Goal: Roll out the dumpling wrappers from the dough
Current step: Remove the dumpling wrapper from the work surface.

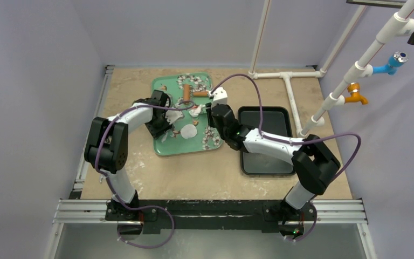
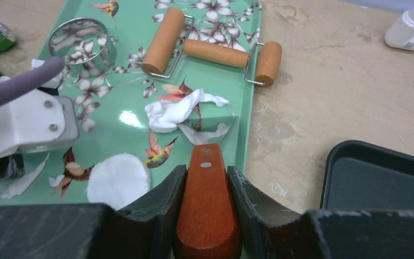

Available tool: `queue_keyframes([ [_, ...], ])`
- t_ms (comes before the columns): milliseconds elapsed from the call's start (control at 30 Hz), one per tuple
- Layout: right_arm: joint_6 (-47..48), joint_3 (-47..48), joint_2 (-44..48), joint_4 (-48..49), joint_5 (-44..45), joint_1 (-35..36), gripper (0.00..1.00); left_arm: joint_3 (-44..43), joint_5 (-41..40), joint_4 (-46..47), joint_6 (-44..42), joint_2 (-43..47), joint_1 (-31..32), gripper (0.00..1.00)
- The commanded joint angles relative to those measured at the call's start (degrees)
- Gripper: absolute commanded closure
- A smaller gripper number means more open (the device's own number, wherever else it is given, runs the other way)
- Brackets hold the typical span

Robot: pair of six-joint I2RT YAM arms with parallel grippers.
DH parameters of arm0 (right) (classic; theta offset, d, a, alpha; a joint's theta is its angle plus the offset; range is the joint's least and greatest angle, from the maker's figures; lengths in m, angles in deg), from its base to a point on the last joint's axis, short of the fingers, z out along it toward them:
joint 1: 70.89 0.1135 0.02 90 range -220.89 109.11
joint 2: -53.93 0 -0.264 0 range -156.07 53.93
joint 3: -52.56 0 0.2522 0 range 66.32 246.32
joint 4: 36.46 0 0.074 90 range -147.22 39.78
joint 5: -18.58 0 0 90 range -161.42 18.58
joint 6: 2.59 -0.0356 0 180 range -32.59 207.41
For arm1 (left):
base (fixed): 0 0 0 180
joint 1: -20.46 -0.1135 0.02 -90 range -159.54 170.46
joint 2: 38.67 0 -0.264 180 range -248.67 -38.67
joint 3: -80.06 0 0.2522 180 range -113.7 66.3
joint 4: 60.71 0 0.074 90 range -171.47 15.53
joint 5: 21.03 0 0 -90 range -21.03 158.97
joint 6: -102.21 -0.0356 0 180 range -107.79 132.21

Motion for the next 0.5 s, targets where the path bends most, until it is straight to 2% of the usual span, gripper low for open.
queue_keyframes([
  [0,2.22,4.67,-2.04,2.62,0.82,-1.04,1.00,1.53,1.67,-4.26,-1.45,1.09,0.84,0.50],
  [233,3.28,8.85,-3.65,0.74,-1.73,-1.70,1.00,1.63,1.71,-4.06,-1.38,1.24,0.93,0.50],
  [467,6.32,10.00,-0.68,-1.55,-1.24,-3.07,1.00,1.72,1.68,-3.97,-1.39,1.35,0.93,0.48],
])
